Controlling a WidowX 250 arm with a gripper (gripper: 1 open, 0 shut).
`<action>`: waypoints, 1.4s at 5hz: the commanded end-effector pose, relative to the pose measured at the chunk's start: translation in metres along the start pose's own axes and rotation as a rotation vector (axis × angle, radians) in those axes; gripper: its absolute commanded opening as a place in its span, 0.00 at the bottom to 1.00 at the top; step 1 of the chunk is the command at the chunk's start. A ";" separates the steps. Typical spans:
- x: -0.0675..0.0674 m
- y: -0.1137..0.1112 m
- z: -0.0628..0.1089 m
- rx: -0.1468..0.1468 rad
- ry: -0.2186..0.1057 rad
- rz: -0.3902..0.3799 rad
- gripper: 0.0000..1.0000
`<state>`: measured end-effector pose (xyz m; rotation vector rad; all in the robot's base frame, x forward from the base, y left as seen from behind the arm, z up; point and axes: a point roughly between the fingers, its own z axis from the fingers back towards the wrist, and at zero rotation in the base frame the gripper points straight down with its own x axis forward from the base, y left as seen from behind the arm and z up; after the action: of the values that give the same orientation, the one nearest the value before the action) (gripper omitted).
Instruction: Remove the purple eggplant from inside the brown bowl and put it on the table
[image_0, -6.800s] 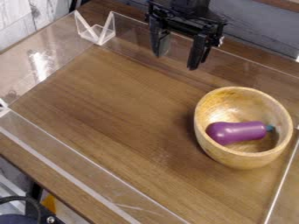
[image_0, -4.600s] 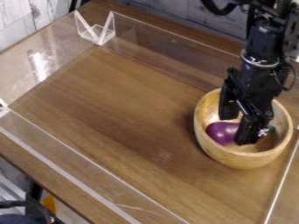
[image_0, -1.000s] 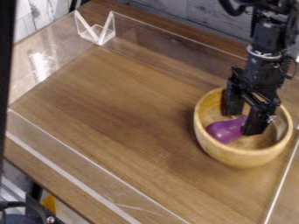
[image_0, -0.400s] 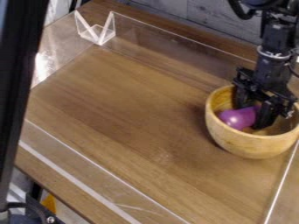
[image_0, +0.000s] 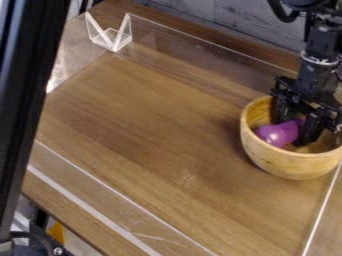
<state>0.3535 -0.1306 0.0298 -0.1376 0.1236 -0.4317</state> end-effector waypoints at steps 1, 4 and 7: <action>0.001 -0.011 -0.011 -0.006 0.000 -0.033 0.00; -0.003 -0.037 -0.006 -0.008 0.026 -0.092 0.00; -0.010 -0.042 -0.009 -0.004 0.031 -0.131 0.00</action>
<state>0.3364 -0.1535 0.0268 -0.1423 0.1390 -0.5081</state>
